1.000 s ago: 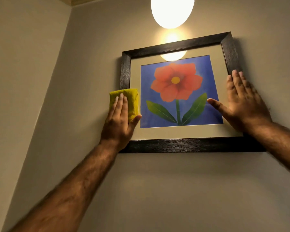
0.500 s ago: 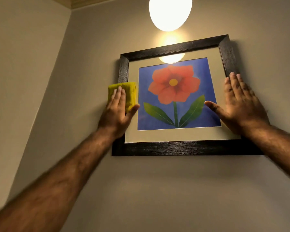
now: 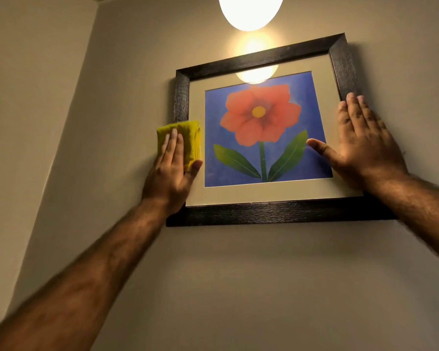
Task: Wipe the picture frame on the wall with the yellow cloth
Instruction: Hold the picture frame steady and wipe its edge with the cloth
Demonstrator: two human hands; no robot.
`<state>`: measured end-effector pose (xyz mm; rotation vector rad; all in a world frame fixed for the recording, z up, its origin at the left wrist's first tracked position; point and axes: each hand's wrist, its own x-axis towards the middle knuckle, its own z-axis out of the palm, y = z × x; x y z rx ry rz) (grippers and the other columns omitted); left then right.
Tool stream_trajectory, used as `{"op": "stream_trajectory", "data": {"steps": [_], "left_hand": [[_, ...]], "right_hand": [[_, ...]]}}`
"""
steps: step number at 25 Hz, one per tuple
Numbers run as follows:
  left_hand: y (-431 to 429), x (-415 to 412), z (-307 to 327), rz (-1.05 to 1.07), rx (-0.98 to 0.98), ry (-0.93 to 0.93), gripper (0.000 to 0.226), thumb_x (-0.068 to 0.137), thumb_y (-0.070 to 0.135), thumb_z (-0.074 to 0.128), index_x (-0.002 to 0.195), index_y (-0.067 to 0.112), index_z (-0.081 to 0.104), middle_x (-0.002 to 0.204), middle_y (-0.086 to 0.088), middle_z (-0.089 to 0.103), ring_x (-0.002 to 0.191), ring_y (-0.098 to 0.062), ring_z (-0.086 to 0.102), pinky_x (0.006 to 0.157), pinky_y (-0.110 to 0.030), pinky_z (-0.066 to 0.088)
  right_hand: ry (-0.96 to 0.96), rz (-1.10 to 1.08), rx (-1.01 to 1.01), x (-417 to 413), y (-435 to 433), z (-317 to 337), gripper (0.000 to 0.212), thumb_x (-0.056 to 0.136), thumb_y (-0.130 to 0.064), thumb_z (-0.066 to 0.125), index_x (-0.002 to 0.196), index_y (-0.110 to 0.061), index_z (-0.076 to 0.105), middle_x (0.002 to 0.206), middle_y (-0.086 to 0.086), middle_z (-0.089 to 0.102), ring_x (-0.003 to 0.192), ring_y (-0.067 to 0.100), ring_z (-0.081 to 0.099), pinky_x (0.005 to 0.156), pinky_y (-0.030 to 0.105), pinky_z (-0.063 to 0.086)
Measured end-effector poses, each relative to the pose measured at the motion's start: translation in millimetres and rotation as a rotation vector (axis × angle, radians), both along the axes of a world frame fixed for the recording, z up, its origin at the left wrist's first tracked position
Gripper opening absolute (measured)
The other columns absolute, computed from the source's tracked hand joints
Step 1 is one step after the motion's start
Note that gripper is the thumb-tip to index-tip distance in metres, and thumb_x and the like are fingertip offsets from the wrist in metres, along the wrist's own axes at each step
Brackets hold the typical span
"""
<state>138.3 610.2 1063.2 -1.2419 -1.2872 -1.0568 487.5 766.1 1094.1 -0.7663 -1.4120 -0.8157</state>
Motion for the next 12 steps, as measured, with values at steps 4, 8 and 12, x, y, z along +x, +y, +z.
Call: {"op": "stream_trajectory", "data": {"steps": [4, 8, 12], "left_hand": [[-7, -4, -88, -0.012, -0.061, 0.024, 0.088, 0.095, 0.072, 0.011, 0.16, 0.014, 0.006, 0.171, -0.001, 0.0, 0.158, -0.014, -0.001, 0.128, -0.031, 0.008], [-13, -9, -99, 0.005, -0.099, 0.039, 0.089, 0.094, 0.074, 0.012, 0.161, 0.016, 0.004, 0.171, 0.002, -0.002, 0.158, -0.011, -0.002, 0.127, -0.031, 0.008], [-11, -4, -22, 0.011, -0.064, 0.002, 0.094, 0.091, 0.076, 0.011, 0.16, 0.012, 0.008, 0.171, -0.005, 0.002, 0.158, -0.018, 0.002, 0.128, -0.032, 0.006]], "right_hand": [[0.004, 0.014, -0.013, -1, -1, -2, 0.11, 0.087, -0.083, 0.021, 0.162, -0.004, 0.008, 0.172, 0.013, 0.003, 0.16, 0.026, 0.004, 0.129, 0.044, 0.01], [-0.003, 0.011, -0.012, -1, -2, -1, 0.11, 0.086, -0.084, 0.019, 0.162, -0.004, 0.009, 0.172, 0.013, 0.004, 0.16, 0.027, 0.005, 0.129, 0.044, 0.011], [0.011, -0.006, -0.004, -3, 0, -2, 0.11, 0.086, -0.083, 0.02, 0.161, -0.004, 0.01, 0.172, 0.013, 0.005, 0.16, 0.027, 0.006, 0.129, 0.045, 0.013]]}}
